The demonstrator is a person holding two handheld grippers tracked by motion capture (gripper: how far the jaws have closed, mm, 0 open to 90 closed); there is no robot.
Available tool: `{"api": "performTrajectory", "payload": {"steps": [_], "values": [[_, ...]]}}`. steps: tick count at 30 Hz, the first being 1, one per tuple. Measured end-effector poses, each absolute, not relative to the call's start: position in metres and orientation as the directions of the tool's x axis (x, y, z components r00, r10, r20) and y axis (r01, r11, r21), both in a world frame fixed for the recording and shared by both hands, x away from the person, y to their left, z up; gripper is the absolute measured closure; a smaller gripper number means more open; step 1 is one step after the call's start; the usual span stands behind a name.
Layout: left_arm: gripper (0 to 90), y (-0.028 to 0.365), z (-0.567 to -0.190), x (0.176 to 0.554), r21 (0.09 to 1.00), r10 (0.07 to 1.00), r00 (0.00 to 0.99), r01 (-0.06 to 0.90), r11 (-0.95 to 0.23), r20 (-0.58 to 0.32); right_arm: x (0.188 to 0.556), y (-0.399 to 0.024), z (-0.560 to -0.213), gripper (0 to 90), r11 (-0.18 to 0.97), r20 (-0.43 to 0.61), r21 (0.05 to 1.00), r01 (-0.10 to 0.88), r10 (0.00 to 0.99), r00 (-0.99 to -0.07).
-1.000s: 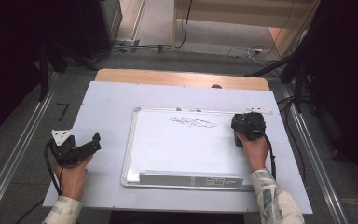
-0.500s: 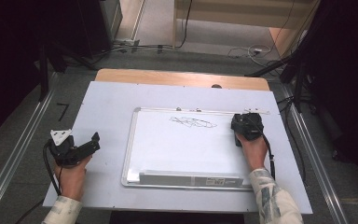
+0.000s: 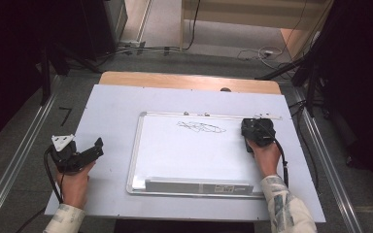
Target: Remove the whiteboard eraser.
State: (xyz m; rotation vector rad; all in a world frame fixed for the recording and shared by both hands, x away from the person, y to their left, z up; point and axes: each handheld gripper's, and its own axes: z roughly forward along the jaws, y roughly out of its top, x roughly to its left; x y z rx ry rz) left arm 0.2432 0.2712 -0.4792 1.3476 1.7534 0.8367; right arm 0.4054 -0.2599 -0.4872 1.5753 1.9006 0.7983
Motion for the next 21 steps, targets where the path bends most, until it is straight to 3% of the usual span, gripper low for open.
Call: {"api": "performTrajectory", "payload": {"steps": [21], "values": [[4.0,0.2740,-0.4797,0.2428,0.843,0.968,-0.164,0.479,0.246,-0.189,0.4039,-0.2647,-0.4868,38.8,0.107,0.018,0.743,0.661,0.983,-0.180]]}}
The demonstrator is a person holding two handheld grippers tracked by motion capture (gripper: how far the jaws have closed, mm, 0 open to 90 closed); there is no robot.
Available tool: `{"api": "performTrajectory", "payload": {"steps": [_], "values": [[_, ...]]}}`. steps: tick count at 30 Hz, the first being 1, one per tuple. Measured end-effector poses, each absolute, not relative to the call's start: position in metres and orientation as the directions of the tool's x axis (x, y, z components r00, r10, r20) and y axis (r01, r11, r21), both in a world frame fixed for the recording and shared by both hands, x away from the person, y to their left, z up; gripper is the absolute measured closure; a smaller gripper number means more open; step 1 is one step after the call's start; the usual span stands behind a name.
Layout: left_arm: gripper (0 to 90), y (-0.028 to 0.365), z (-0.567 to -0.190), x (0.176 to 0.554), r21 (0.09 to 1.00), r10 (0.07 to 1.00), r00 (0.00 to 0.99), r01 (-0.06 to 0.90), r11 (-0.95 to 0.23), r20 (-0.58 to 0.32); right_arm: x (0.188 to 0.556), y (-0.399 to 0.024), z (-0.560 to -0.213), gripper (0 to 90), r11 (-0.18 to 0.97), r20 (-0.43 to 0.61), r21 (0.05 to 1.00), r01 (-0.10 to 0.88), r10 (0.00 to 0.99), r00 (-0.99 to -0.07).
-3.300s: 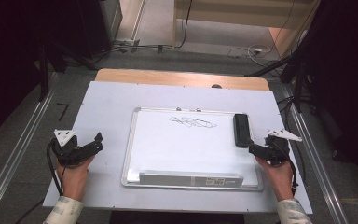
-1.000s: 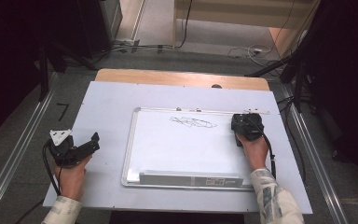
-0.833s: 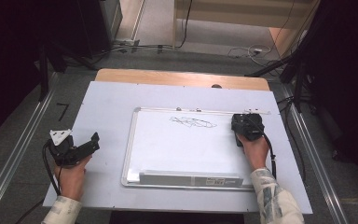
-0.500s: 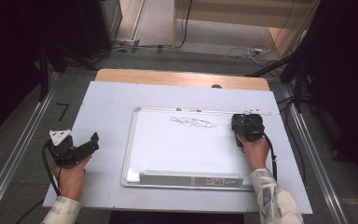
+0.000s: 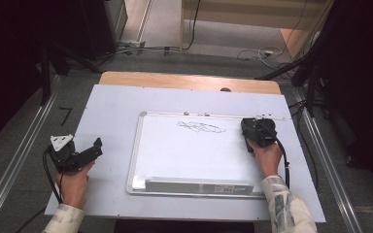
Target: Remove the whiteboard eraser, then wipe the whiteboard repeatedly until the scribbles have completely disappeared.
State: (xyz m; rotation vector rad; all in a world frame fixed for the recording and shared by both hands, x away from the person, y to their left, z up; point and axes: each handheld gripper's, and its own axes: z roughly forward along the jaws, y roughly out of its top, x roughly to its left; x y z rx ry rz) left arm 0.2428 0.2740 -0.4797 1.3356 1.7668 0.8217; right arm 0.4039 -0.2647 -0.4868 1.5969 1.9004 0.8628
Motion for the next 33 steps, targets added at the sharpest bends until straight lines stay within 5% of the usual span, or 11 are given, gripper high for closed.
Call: {"api": "performTrajectory", "payload": {"steps": [33], "values": [[4.0,0.276,-0.480,0.242,0.840,0.967,-0.170,0.480,0.252,-0.192,0.381,-0.251,-0.466,38.7,0.188,0.021,0.772,0.607,0.947,-0.320]]}}
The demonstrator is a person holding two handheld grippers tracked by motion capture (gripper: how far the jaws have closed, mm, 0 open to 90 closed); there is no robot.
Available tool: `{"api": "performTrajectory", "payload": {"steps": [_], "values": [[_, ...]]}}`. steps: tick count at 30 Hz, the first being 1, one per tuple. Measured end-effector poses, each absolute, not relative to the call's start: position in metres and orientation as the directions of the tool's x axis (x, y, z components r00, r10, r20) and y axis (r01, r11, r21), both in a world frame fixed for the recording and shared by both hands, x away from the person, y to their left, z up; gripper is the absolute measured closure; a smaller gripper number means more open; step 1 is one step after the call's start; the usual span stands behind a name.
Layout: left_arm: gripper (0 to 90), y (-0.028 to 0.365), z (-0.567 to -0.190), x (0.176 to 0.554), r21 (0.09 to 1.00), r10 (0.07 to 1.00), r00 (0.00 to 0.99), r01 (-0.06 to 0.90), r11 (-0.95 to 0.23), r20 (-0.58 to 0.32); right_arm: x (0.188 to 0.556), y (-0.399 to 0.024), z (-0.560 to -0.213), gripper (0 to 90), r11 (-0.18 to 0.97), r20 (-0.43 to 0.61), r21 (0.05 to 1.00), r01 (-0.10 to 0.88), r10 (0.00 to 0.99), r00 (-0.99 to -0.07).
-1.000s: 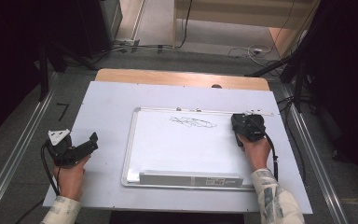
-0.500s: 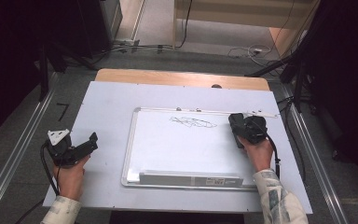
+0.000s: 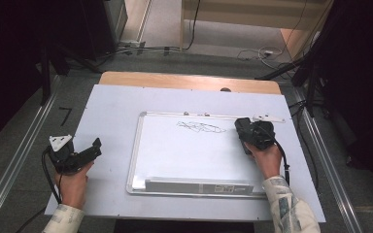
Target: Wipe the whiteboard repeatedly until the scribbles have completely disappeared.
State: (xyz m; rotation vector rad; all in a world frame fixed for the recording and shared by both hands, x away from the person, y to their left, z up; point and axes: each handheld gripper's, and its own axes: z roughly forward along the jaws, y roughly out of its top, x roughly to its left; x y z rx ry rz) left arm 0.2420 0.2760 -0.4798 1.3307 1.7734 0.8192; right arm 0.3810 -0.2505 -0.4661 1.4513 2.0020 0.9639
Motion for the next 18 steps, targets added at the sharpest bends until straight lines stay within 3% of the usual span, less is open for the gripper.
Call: {"api": "performTrajectory", "payload": {"steps": [18], "values": [[4.0,0.277,-0.480,0.241,0.840,0.966,-0.173,0.479,0.255,-0.194,0.390,-0.228,-0.473,38.7,0.226,0.011,0.762,0.606,0.932,-0.363]]}}
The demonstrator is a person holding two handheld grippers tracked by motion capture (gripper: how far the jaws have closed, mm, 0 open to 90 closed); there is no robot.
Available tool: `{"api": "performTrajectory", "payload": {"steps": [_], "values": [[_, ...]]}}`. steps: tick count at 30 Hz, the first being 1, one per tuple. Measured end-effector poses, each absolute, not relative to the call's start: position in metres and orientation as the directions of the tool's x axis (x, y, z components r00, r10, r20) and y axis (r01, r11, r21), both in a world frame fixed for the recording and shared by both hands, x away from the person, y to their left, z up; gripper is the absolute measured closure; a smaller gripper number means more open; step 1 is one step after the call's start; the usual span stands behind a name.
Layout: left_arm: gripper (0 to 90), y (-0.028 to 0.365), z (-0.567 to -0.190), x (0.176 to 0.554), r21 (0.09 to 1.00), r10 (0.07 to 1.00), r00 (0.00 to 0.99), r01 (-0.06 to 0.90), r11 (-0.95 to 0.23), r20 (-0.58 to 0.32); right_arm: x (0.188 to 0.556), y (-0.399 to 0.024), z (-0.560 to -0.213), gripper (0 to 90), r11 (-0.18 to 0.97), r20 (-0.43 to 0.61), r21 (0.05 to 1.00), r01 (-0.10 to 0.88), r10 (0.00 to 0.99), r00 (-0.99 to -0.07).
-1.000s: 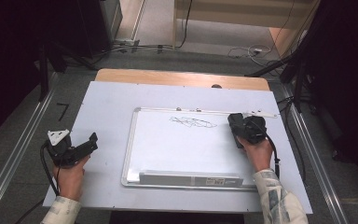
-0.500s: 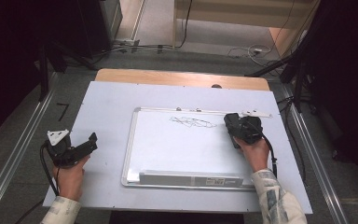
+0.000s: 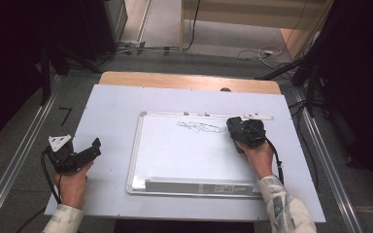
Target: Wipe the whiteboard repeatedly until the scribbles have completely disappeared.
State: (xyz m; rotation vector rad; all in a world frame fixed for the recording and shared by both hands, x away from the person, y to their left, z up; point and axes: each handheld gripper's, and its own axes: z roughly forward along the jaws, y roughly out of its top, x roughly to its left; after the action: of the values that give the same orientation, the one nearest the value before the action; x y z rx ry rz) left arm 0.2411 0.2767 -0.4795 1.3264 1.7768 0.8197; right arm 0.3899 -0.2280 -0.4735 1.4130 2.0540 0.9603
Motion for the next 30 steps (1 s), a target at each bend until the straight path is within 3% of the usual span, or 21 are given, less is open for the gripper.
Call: {"api": "performTrajectory", "payload": {"steps": [30], "values": [[4.0,0.277,-0.479,0.241,0.840,0.964,-0.172,0.476,0.260,-0.201,0.398,-0.205,-0.476,38.6,0.292,-0.021,0.746,0.598,0.908,-0.418]]}}
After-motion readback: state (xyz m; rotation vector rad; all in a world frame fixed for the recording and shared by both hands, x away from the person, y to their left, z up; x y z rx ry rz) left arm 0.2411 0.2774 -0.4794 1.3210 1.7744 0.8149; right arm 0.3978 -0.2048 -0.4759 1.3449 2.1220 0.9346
